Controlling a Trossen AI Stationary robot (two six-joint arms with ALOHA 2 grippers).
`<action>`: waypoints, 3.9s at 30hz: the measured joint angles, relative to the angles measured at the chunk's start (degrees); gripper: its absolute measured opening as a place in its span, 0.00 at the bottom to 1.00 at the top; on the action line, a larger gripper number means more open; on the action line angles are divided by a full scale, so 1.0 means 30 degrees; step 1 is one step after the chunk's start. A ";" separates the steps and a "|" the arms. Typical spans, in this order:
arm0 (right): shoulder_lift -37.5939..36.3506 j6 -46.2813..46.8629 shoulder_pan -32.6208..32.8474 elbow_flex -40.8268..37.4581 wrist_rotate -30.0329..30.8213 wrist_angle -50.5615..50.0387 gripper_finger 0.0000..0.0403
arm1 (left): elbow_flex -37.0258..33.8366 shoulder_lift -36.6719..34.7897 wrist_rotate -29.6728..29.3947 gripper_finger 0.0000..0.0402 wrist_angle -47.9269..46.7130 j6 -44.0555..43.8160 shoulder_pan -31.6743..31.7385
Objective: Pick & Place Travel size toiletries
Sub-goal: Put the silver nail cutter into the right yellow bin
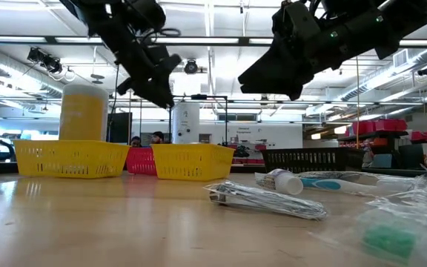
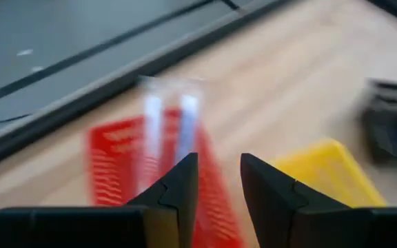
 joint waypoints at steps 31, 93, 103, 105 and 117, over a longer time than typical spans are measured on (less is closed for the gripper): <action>-0.0007 0.0084 0.3422 -0.0007 -0.3347 -0.5192 0.52 | 0.0024 0.1450 0.0518 0.28 0.1518 0.0396 -0.9009; 0.0000 0.0980 0.3898 -0.0007 -0.3180 -0.7179 0.43 | 0.0007 0.3161 0.8280 0.53 -0.8856 -1.1544 -1.9154; 0.0000 0.0980 0.3898 -0.0003 -0.3180 -0.7179 0.40 | 0.0003 0.5552 0.8937 0.53 -0.9016 -1.1259 -2.0134; 0.0000 0.0847 0.3898 -0.0002 -0.3175 -0.7166 0.40 | -0.0001 0.5820 0.9078 0.53 -0.9051 -1.1610 -2.0134; 0.0000 -0.0066 0.3883 -0.0007 -0.3158 -0.7041 0.39 | 0.0007 0.5769 0.9331 0.30 -0.8904 -1.2618 -2.0171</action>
